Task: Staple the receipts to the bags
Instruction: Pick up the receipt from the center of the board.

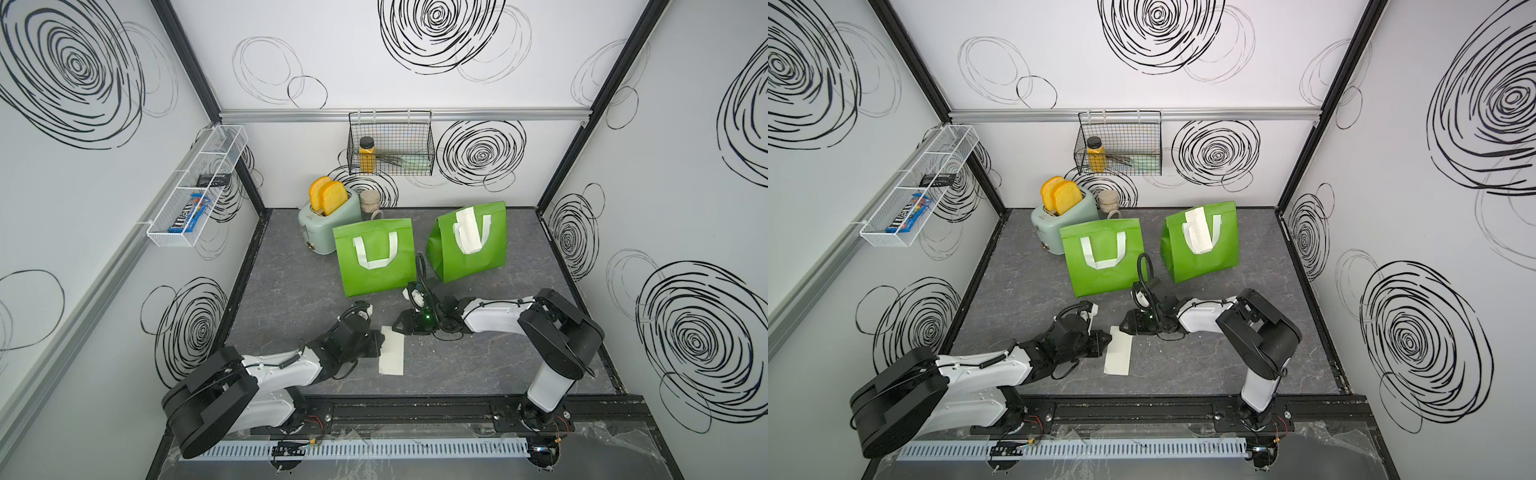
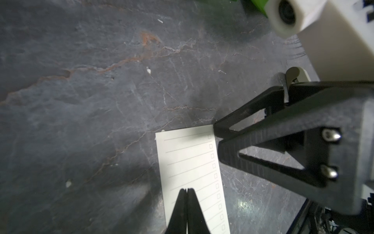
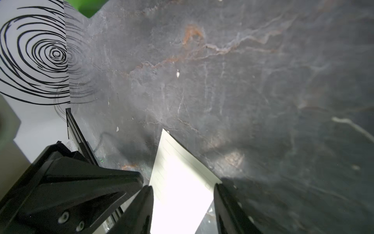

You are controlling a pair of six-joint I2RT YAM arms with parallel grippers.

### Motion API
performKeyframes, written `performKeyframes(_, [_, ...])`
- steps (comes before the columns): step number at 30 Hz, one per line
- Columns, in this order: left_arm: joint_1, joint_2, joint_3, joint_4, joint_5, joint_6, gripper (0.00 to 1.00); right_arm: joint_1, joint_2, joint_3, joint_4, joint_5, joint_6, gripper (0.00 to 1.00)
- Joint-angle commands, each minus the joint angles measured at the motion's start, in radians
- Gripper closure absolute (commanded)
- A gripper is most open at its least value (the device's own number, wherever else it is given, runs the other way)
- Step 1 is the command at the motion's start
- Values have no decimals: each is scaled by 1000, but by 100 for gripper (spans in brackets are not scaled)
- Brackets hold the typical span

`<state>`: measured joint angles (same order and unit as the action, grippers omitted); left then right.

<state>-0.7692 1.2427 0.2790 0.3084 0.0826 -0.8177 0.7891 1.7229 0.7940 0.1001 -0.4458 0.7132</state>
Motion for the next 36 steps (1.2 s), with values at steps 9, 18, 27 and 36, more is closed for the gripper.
performKeyframes(9, [17,85,37,19,15,75,100,2,-94,-68,-82,46,135,45])
performKeyframes(18, [8,102,-37,96,14,12,100,20,27,-15,-71,30,244,46])
performKeyframes(27, [-31,119,-89,190,6,-109,100,64,70,-43,14,-19,345,44])
performKeyframes(36, [-36,89,-80,162,-15,-132,100,65,-7,-130,205,-125,292,46])
